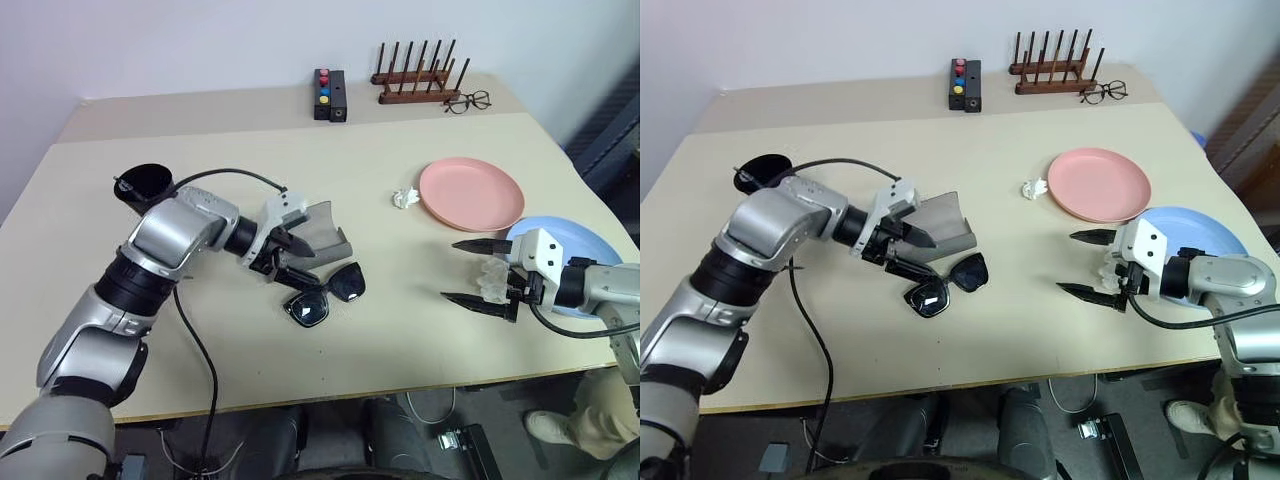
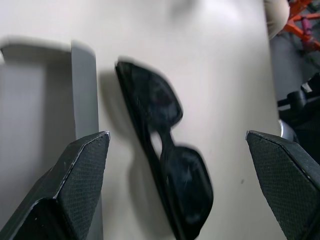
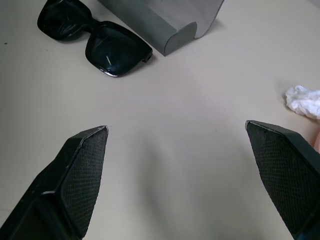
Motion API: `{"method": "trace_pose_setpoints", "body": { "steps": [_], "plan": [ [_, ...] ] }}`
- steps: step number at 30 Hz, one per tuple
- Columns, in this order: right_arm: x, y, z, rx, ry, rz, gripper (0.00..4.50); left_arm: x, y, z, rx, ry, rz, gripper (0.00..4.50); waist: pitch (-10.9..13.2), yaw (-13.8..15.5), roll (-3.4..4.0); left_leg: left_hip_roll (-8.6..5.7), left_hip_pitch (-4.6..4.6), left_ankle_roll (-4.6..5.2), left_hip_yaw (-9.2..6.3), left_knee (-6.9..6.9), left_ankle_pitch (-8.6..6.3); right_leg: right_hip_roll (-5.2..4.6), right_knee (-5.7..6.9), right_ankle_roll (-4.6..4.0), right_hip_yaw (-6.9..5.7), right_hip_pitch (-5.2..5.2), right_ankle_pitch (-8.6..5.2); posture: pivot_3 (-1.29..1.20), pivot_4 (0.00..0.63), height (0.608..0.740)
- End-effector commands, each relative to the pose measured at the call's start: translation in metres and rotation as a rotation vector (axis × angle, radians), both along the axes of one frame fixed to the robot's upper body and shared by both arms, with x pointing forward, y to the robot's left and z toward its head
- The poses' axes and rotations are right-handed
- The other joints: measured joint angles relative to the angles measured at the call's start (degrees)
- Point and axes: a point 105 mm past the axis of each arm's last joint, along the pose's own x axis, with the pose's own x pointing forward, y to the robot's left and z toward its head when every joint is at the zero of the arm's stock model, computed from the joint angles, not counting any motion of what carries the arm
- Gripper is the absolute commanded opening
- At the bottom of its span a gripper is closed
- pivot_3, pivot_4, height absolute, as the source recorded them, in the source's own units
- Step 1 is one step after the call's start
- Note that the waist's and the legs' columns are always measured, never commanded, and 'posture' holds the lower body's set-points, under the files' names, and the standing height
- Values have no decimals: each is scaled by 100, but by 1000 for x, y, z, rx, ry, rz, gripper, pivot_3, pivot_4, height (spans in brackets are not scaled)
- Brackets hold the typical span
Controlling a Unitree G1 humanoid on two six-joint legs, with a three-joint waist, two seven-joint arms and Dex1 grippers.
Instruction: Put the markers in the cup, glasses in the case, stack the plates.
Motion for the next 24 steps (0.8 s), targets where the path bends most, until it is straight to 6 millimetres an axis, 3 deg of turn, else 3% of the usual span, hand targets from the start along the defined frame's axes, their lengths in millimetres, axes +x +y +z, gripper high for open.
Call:
{"method": "trace_pose_setpoints", "body": {
  "steps": [1, 12, 24],
  "plan": [
    [2, 5, 13, 7, -53, 11, 4500, -5, -6, 15, -19, 20, -25, 4465, 0, -2, 0, 0, 0, 0, 0, 0, 0, 0, 1, 0, 0, -1, 0, 0, 150, 740],
    [0, 3, 12, -6, -50, 0, 4500, -21, 6, -2, 97, 125, -97, 4465, 1, 5, 1, 0, -2, 0, 1, 0, 0, 1, 1, 0, 1, -3, 0, 0, 150, 740],
    [-1, 5, 11, 1, -56, -6, 4500, -18, -7, -19, 120, 140, -104, 4465, 1, 2, 1, 0, -2, -1, 1, 0, 0, 1, 1, 0, 2, -3, 0, 0, 150, 740]
  ]
}}
